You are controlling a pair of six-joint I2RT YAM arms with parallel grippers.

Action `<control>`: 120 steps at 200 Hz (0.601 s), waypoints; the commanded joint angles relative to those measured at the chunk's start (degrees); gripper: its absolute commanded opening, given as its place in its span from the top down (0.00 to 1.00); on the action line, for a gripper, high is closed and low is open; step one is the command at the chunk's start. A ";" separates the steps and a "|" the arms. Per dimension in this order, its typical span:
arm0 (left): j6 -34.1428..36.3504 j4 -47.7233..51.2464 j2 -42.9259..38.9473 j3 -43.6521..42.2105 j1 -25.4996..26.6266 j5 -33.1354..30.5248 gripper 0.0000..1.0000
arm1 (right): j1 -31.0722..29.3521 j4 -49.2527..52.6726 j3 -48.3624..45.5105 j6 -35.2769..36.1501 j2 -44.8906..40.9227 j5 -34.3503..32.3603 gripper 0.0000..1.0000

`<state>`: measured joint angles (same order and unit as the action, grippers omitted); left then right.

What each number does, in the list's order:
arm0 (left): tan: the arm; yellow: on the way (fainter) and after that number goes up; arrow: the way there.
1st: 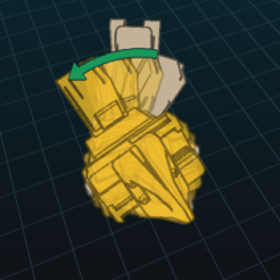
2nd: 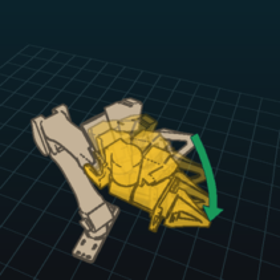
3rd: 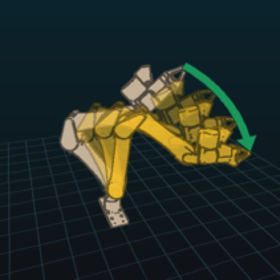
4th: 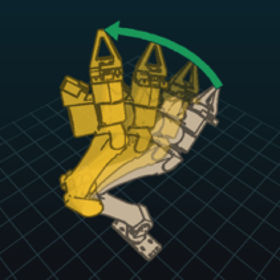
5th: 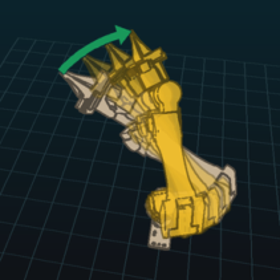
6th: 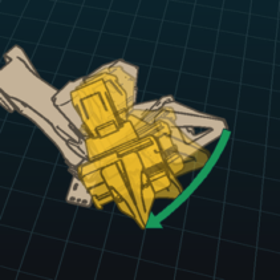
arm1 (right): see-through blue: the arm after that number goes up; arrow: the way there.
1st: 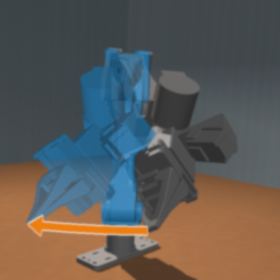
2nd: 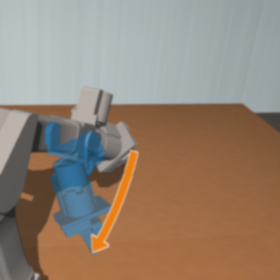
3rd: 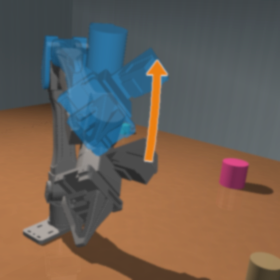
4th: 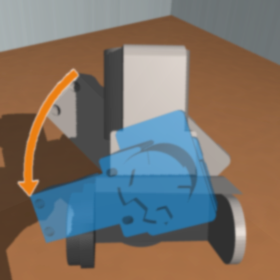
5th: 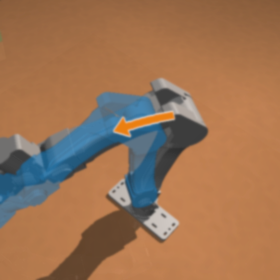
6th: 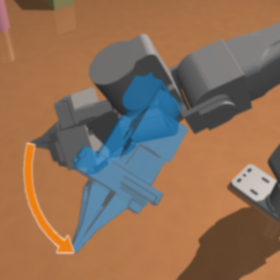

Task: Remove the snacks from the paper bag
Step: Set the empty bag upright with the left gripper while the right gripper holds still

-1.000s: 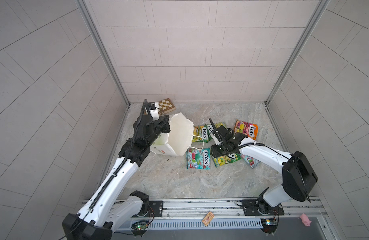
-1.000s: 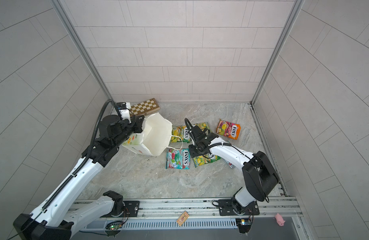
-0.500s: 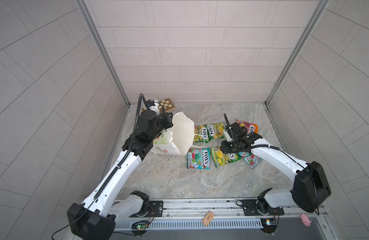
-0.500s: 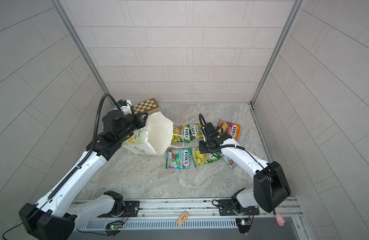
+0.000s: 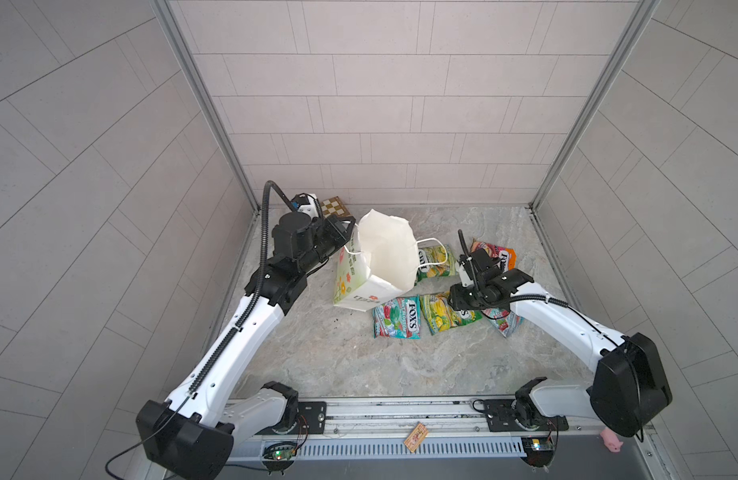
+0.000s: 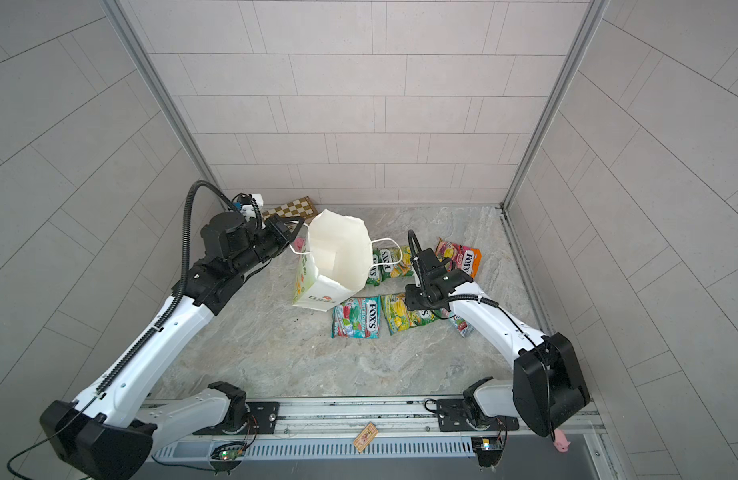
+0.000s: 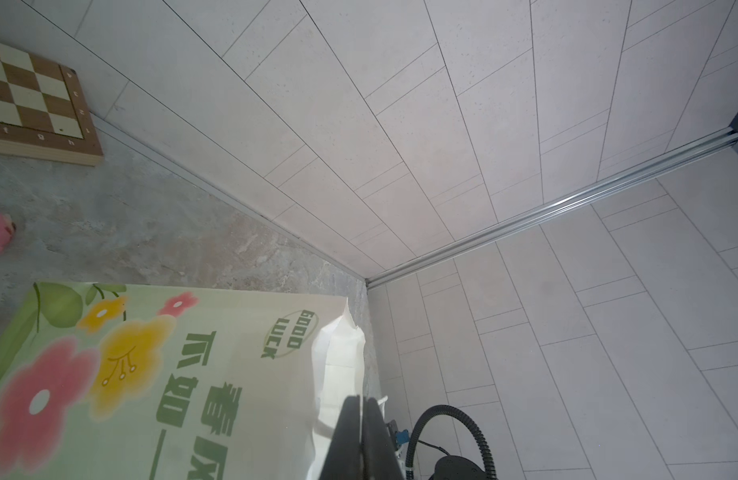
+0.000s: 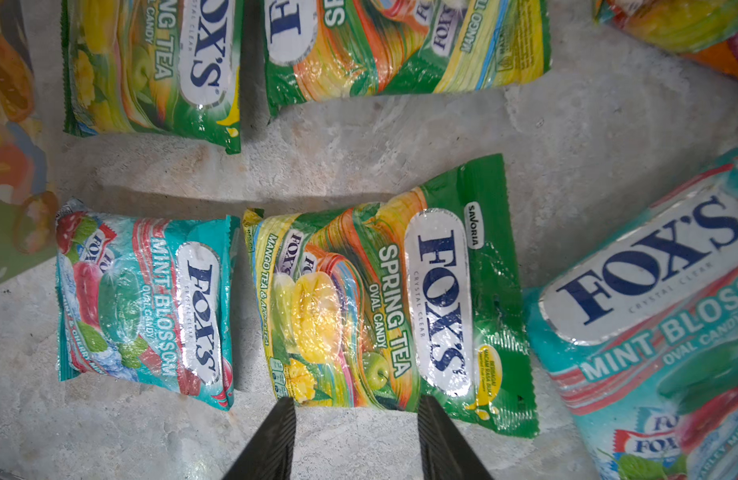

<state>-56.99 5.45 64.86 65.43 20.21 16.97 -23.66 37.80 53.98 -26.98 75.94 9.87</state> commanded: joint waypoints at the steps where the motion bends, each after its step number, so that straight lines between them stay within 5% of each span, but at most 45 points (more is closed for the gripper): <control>1: -3.56 -4.06 0.53 -0.66 -0.34 1.96 1.00 | 0.28 1.07 -0.10 0.44 -0.97 0.06 0.51; 59: -5.41 -10.17 1.00 -10.57 -7.16 5.05 1.00 | 0.37 0.92 -0.46 0.44 -0.55 0.35 0.51; 120: -3.21 -10.44 1.76 -12.12 -16.01 10.62 1.00 | 0.37 0.60 0.21 0.28 0.76 0.91 0.51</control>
<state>-61.49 -2.22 66.78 53.76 7.20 23.88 -23.55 37.74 53.93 -26.98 76.27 10.68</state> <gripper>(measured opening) 0.061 0.493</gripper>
